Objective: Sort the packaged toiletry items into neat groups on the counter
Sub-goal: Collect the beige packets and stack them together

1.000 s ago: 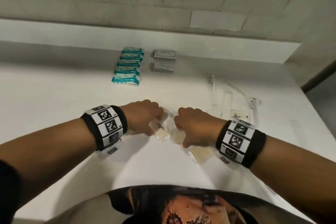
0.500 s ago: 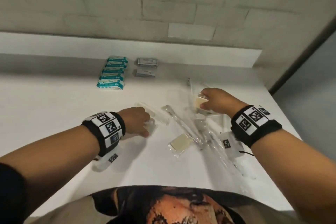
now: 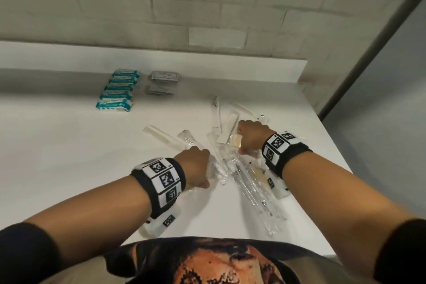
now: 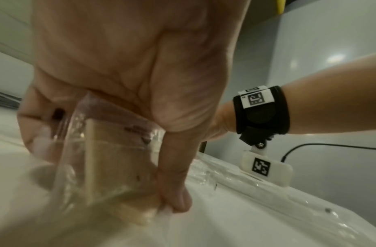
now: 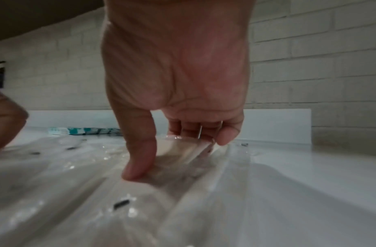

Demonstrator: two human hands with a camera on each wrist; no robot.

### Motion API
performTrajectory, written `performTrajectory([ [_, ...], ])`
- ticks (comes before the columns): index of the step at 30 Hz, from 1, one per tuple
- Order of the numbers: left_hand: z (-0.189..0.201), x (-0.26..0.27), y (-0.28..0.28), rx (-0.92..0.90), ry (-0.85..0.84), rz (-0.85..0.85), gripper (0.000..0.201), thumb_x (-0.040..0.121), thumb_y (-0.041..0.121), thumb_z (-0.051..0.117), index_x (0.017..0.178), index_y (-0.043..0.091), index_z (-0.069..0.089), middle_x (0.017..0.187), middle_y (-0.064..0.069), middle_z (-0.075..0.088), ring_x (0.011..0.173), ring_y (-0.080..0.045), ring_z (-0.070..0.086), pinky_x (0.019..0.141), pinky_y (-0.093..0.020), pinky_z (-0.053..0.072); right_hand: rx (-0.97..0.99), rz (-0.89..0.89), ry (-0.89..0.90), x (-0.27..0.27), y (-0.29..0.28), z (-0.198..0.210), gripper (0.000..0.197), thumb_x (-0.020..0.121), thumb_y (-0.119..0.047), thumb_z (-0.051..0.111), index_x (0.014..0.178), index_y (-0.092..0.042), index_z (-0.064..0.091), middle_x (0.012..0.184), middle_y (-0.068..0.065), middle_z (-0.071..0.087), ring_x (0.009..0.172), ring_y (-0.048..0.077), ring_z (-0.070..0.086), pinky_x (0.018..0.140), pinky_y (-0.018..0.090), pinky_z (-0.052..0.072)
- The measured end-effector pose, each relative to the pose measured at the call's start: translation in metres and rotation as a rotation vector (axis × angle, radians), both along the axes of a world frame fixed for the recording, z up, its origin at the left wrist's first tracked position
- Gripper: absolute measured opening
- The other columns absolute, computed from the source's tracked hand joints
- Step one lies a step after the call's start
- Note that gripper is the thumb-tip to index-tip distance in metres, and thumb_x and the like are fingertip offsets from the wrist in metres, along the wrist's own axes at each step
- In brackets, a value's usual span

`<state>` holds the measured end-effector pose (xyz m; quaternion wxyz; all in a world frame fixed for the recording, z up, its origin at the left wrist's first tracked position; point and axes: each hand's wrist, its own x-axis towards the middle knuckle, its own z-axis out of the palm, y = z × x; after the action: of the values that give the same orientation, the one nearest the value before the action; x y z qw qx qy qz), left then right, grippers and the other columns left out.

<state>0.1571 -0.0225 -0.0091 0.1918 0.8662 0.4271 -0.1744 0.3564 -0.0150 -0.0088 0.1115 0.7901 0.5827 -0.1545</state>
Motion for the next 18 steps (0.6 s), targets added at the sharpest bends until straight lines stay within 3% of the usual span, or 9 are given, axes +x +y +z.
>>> performTrajectory([
  [3, -0.002, -0.001, 0.003, -0.059, -0.053, 0.086, 0.071, 0.073, 0.035, 0.076, 0.127, 0.016, 0.033, 0.1, 0.0, 0.057, 0.076, -0.016, 0.059, 0.058, -0.026, 0.045, -0.048, 0.006, 0.059, -0.003, -0.003, -0.001, 0.075, 0.073, -0.03, 0.078, 0.138, -0.018, 0.04, 0.131, 0.001, 0.056, 0.116, 0.026, 0.055, 0.098, 0.04, 0.047],
  [5, -0.002, -0.002, 0.003, -0.101, -0.052, 0.13, 0.072, 0.072, 0.035, 0.076, 0.125, 0.015, 0.032, 0.089, 0.001, 0.06, 0.072, -0.016, 0.062, 0.056, -0.027, 0.046, -0.056, 0.063, -0.017, -0.004, -0.007, 0.001, 0.065, 0.075, -0.035, 0.073, 0.133, -0.018, 0.048, 0.127, 0.002, 0.057, 0.113, 0.025, 0.055, 0.096, 0.038, 0.046],
  [8, 0.003, -0.003, 0.002, -0.057, 0.017, 0.105, 0.064, 0.075, 0.04, 0.071, 0.126, 0.014, 0.043, 0.101, 0.002, 0.06, 0.087, -0.018, 0.059, 0.07, -0.029, 0.047, 0.079, 0.067, 0.042, 0.006, -0.019, 0.012, 0.054, 0.083, -0.042, 0.064, 0.129, -0.018, 0.052, 0.129, 0.003, 0.057, 0.116, 0.024, 0.054, 0.093, 0.034, 0.042],
  [11, 0.013, 0.002, -0.002, 0.102, -0.024, 0.014, 0.052, 0.081, 0.047, 0.065, 0.122, 0.018, 0.053, 0.117, -0.001, 0.055, 0.107, -0.02, 0.054, 0.083, -0.029, 0.042, 0.214, -0.101, 0.346, 0.023, -0.038, 0.033, 0.054, 0.088, -0.036, 0.063, 0.134, -0.01, 0.048, 0.129, 0.007, 0.058, 0.111, 0.024, 0.059, 0.085, 0.03, 0.046],
  [13, 0.019, 0.015, -0.008, 0.135, -0.168, -0.104, 0.049, 0.082, 0.049, 0.064, 0.12, 0.021, 0.056, 0.113, 0.001, 0.053, 0.109, -0.019, 0.054, 0.087, -0.029, 0.042, 0.145, -0.163, 0.493, 0.035, -0.054, 0.038, 0.052, 0.089, -0.032, 0.063, 0.132, -0.008, 0.049, 0.121, 0.008, 0.062, 0.1, 0.024, 0.064, 0.076, 0.032, 0.056],
  [15, 0.024, 0.033, -0.02, 0.066, -0.256, -0.275, 0.05, 0.082, 0.049, 0.064, 0.123, 0.022, 0.056, 0.116, 0.005, 0.052, 0.11, -0.015, 0.053, 0.091, -0.028, 0.044, -0.029, -0.122, 0.517, 0.042, -0.071, 0.036, 0.04, 0.091, -0.028, 0.062, 0.124, -0.006, 0.054, 0.116, 0.01, 0.064, 0.099, 0.026, 0.066, 0.077, 0.035, 0.059],
  [18, 0.018, 0.048, -0.034, -0.032, -0.163, -0.392, 0.054, 0.082, 0.048, 0.064, 0.129, 0.024, 0.052, 0.124, 0.008, 0.053, 0.112, -0.014, 0.053, 0.094, -0.032, 0.045, -0.089, -0.096, 0.458, 0.052, -0.085, 0.034, 0.02, 0.092, -0.025, 0.058, 0.103, -0.01, 0.063, 0.099, 0.012, 0.07, 0.09, 0.029, 0.07, 0.072, 0.036, 0.057],
])
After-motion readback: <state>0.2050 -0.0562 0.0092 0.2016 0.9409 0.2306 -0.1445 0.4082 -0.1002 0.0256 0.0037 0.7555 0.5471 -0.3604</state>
